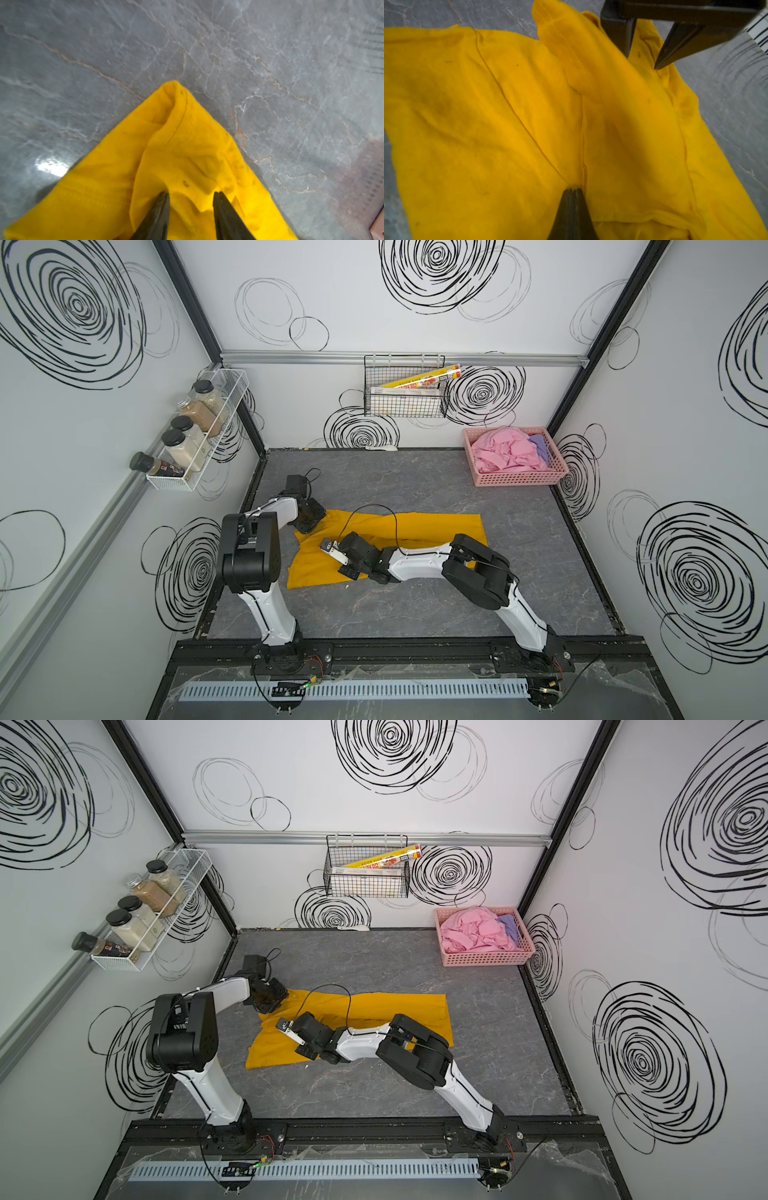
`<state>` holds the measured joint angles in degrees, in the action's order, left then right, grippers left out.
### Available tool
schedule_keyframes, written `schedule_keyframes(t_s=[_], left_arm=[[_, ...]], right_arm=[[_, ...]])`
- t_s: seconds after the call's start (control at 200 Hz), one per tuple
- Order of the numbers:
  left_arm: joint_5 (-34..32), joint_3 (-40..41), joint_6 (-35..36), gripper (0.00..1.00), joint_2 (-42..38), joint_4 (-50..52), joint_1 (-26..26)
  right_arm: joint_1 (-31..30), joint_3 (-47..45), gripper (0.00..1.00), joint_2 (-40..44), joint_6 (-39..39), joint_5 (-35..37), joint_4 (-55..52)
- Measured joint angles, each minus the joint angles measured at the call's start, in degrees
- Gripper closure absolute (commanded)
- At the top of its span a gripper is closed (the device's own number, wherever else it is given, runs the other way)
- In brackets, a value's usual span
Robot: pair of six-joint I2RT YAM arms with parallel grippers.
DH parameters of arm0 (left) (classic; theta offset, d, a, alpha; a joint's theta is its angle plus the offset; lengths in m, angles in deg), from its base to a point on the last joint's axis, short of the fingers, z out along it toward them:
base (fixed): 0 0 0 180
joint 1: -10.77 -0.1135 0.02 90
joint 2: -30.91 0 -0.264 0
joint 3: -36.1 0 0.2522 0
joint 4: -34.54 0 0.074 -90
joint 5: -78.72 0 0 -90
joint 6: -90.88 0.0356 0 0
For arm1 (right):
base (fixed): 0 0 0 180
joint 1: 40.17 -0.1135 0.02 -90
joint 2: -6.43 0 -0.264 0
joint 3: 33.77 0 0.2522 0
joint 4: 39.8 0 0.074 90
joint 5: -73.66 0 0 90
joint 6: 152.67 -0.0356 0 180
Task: Fold and stack t-shirts
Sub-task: Smooth out the T-shirt at the center of the board.
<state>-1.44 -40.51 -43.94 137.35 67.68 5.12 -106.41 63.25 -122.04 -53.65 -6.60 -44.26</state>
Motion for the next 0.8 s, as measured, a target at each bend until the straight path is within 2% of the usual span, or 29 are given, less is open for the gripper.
schedule_keyframes(t_s=[0.26,0.36,0.496,0.801], left_arm=[[0.02,0.13,-0.02,0.58,-0.02,-0.15,0.00],[0.07,0.11,-0.02,0.58,-0.02,-0.13,0.00],[0.11,0.11,-0.02,0.58,-0.02,-0.15,0.00],[0.20,0.11,-0.02,0.58,0.00,-0.13,0.00]], right_arm=[[0.00,-2.14,1.00,3.56,-0.20,0.42,-2.91],[0.00,-2.27,0.87,3.58,-0.24,0.85,-3.02],[0.00,-1.03,0.81,2.78,-0.50,1.36,-3.21],[0.42,5.73,0.82,-2.73,-0.90,2.05,-3.76]])
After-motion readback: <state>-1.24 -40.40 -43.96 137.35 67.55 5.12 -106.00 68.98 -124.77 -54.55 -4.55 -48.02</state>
